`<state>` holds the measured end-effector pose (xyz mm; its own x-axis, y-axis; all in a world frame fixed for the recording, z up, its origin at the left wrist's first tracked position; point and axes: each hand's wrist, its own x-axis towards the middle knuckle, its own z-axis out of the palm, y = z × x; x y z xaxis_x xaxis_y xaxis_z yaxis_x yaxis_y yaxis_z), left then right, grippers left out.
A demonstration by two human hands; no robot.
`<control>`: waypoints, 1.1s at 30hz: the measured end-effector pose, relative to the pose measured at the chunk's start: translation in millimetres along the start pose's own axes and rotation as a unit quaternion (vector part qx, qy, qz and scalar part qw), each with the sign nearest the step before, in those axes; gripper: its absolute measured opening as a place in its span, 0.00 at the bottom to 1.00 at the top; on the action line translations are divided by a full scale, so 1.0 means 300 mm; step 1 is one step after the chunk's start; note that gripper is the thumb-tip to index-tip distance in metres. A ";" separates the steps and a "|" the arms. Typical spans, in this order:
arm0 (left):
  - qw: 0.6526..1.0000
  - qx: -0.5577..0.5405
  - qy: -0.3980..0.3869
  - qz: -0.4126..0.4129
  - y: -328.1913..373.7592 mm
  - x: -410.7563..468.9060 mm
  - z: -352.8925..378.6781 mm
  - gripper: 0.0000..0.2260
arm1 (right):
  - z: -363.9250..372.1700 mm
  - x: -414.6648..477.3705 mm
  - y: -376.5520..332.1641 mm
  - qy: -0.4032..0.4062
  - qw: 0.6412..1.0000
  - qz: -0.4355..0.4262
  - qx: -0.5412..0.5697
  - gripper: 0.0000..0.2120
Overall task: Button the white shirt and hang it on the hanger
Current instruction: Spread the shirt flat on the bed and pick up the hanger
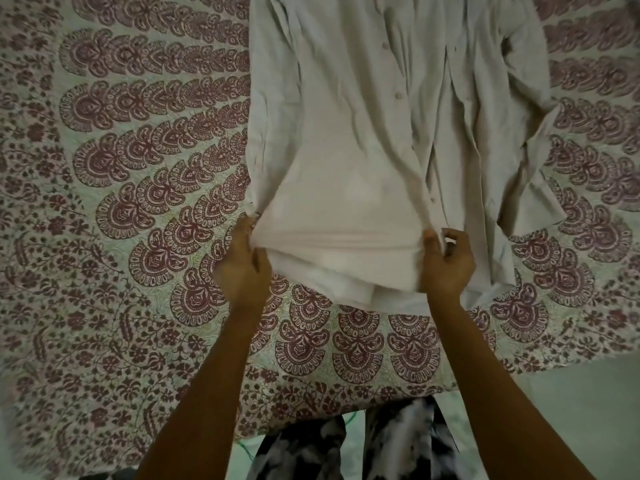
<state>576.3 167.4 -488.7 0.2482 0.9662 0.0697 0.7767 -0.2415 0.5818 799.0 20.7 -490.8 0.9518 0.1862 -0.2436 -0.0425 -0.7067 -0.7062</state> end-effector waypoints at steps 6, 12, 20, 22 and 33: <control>0.961 0.205 -0.179 0.058 -0.186 -0.109 -0.015 0.21 | 0.046 -0.057 0.064 -0.106 0.981 0.032 -0.158 0.21; 0.953 0.178 -0.237 0.068 -0.139 -0.089 0.056 0.22 | 0.049 -0.043 0.108 -0.085 0.990 0.018 -0.114 0.13; 0.975 0.050 -0.202 0.074 -0.146 -0.128 -0.022 0.17 | -0.004 -0.069 0.065 0.009 0.997 -0.067 -0.044 0.09; 0.964 0.057 -0.242 0.093 -0.157 -0.140 -0.020 0.18 | -0.004 -0.070 0.134 -0.051 0.988 0.001 -0.144 0.14; 0.910 0.207 -0.257 0.252 -0.138 -0.107 0.033 0.23 | 0.043 -0.053 0.149 -0.052 0.970 0.038 -0.236 0.12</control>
<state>542.0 145.5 -522.9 0.7886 0.5790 -0.2070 0.6141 -0.7586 0.2176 778.1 -5.0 -527.1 0.9143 0.1728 -0.3662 0.0564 -0.9499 -0.3073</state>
